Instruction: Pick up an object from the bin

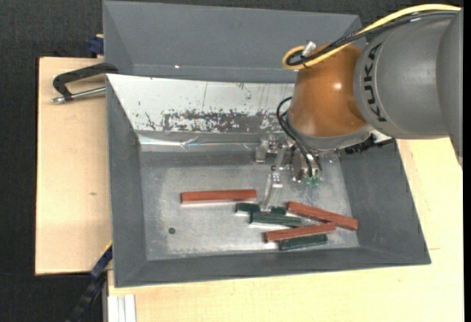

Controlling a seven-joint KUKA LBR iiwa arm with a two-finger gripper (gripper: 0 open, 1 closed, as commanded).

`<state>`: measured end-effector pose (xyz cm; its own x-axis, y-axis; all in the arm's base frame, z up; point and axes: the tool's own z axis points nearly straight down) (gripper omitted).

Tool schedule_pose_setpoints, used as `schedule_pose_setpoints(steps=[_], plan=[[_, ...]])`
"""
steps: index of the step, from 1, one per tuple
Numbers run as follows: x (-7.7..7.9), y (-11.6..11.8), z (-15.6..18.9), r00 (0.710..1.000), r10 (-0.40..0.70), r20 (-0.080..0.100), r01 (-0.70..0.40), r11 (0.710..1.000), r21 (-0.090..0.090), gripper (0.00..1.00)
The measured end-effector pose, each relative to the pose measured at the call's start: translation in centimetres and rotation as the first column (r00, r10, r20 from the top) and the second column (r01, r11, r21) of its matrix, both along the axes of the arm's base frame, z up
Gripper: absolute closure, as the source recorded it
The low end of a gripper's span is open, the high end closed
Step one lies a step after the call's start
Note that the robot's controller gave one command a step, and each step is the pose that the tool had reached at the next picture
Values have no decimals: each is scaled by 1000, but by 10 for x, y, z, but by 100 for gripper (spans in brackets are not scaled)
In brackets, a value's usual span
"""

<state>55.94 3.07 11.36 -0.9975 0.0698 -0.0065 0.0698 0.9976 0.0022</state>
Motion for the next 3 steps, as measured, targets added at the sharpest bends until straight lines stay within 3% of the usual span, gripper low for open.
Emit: schedule_pose_setpoints(steps=[1, 2, 3], plan=[[-4, 14, -39, 993, -115, -8, 115, 993, 0, 0], [-62, 45, -42, 999, 43, -6, -43, 999, 0, 100], [-62, 45, -42, 999, 43, -6, -43, 999, 0, 100]])
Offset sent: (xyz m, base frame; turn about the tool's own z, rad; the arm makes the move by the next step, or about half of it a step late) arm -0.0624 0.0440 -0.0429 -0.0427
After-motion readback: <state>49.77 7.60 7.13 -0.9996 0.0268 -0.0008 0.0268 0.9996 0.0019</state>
